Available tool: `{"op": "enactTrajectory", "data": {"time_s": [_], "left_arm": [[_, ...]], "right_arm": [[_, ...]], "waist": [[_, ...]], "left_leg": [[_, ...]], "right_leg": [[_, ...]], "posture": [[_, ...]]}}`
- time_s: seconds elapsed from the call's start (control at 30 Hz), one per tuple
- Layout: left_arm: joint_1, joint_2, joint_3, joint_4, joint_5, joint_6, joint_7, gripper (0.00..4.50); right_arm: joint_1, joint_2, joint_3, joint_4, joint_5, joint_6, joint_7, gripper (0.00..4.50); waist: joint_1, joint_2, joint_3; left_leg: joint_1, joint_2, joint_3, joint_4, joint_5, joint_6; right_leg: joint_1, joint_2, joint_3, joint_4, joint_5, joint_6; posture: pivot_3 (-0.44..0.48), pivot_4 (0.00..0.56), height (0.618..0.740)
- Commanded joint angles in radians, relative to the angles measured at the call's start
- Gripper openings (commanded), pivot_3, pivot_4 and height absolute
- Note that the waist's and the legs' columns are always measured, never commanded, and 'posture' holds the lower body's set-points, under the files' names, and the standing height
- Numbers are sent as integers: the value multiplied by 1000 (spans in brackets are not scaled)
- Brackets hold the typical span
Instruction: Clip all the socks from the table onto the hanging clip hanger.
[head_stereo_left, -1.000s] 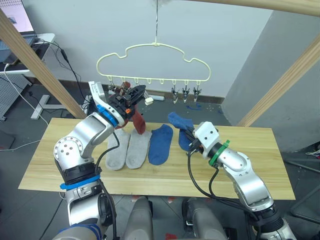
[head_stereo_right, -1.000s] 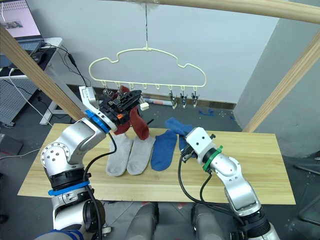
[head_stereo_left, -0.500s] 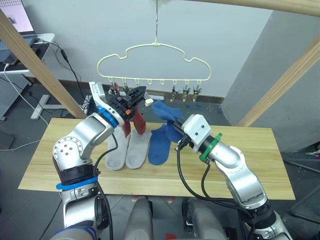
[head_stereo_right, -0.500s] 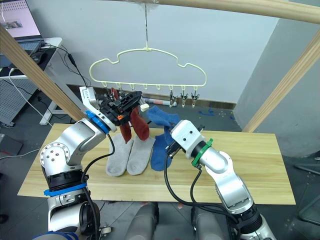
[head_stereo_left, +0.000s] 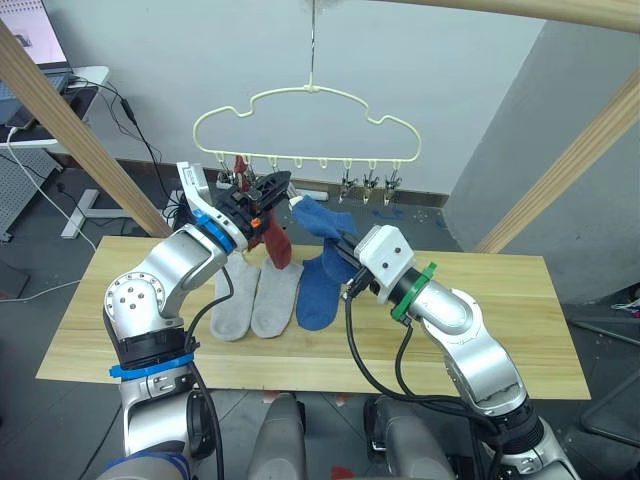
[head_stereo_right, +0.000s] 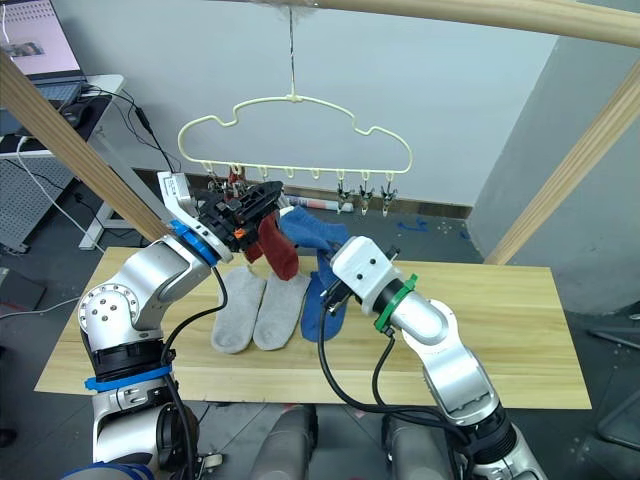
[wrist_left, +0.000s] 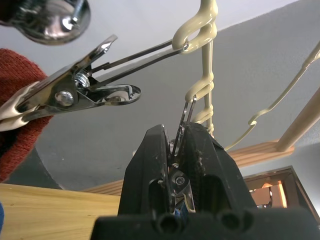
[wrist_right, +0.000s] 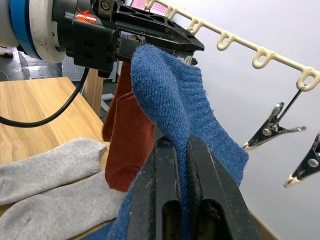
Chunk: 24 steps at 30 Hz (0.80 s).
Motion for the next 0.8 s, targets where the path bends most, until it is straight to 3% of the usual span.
{"op": "enactTrajectory", "data": {"time_s": [0.03,0.8], "left_arm": [[13,11,-6,9,1,-8,1,180],[-14,20,-19,38,3,-11,-26,180]], "right_arm": [[-21,16,8,-10,-2,-9,-10,163],[-19,46,-15,32,10,-6,-32,163]], "waist": [[0,0,0],[0,0,0]], "left_leg": [[0,0,0,0,0,0],[-2,0,0,-1,0,0]], "right_leg": [[0,0,0,0,0,0],[-2,0,0,-1,0,0]], "posture": [[162,278,740],[161,275,740]]}}
